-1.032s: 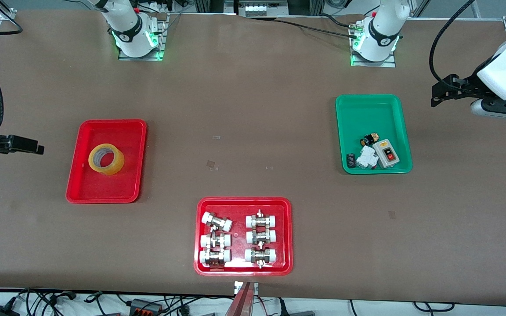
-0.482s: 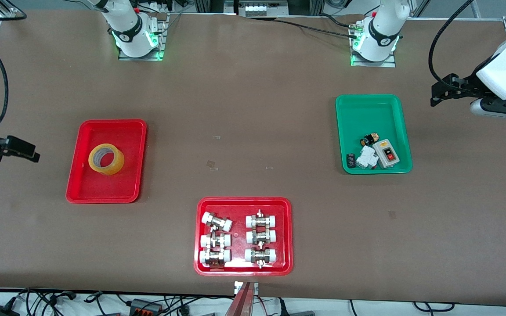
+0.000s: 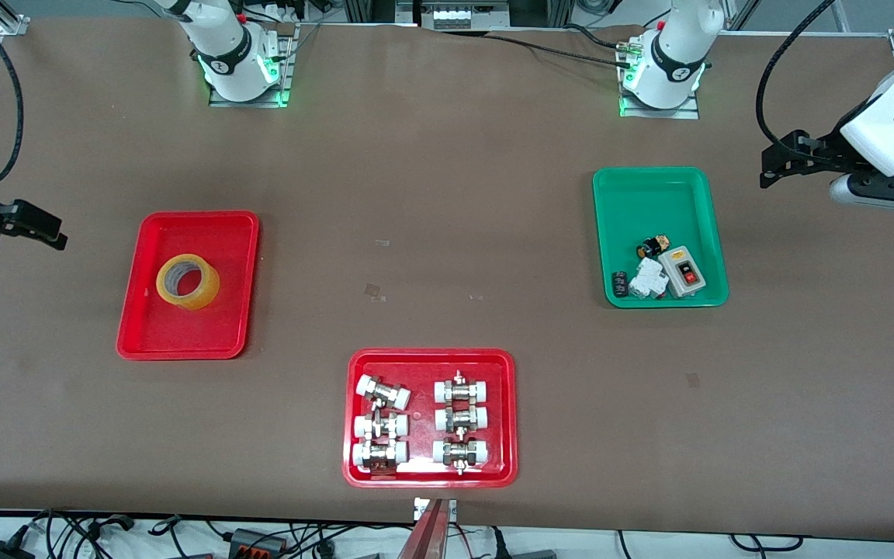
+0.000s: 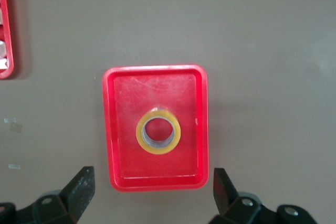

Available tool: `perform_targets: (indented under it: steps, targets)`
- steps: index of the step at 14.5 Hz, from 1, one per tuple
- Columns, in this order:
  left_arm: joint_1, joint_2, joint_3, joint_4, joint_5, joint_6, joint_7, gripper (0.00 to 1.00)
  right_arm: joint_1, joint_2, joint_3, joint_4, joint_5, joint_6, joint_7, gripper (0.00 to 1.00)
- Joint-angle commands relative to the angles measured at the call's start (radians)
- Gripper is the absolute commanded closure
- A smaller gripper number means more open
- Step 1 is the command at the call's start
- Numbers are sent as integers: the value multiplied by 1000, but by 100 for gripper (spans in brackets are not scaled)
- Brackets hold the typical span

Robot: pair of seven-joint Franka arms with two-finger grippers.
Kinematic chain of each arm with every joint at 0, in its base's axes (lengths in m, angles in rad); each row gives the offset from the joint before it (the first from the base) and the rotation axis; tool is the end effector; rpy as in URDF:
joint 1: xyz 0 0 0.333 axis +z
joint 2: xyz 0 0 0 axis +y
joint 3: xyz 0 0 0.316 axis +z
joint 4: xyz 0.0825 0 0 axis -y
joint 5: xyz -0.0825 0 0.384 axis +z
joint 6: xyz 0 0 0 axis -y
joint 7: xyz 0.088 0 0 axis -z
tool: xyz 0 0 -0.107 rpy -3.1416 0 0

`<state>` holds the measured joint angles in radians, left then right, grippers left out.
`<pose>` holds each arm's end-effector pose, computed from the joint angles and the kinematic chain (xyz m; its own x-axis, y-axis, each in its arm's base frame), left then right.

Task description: Left arm passes tape to right arm into tray

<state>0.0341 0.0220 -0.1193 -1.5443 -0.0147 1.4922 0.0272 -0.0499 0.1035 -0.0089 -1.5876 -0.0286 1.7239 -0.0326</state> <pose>0.5508 -0.0479 0.6182 0.9909 -0.1132 -0.0734 -0.1121 -0.9935 0.0193 0.5961 -0.0375 0.5706 0.9993 -0.0217 0.0318 -0.0227 -0.9993 0.0304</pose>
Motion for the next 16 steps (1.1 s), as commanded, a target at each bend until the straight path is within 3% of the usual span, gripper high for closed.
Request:
perform_targets:
  steps: [1, 5, 16]
  targets:
    - [-3, 15, -3, 33, 7, -23, -1, 0, 1, -106, 3, -123, -13, 26, 7, 0]
    - [-3, 15, -3, 33, 7, -23, -1, 0, 4, -145, 3, -137, 31, -30, -10, 0]
    - [-3, 15, -3, 33, 7, -23, -1, 0, 7, -153, 7, -144, 22, -17, -10, 0]
